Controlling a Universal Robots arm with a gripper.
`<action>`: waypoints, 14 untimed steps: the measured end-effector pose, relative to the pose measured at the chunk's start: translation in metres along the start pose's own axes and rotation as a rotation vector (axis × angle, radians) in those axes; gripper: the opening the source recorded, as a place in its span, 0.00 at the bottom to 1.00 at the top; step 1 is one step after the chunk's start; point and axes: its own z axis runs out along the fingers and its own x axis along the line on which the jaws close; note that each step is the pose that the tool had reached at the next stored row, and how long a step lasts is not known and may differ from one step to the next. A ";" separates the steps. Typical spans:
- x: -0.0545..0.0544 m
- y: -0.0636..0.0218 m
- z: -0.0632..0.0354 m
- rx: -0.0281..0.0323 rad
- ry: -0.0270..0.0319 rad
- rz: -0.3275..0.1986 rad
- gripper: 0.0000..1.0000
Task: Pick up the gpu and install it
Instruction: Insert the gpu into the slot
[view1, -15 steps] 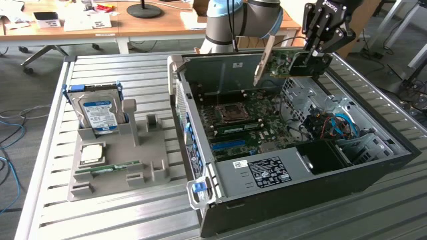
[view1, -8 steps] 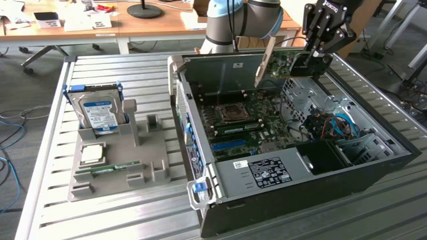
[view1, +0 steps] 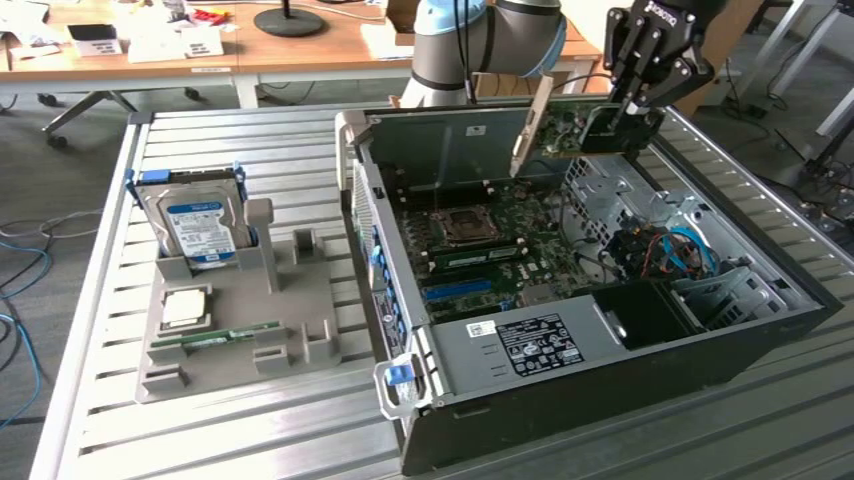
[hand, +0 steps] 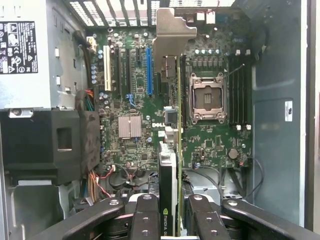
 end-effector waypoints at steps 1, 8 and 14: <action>0.000 0.0000 0.0001 -0.0002 0.0002 -0.010 0.27; 0.000 0.0000 0.0001 -0.0009 0.0009 -0.036 0.27; 0.000 -0.0001 0.0001 -0.0009 0.0009 -0.036 0.27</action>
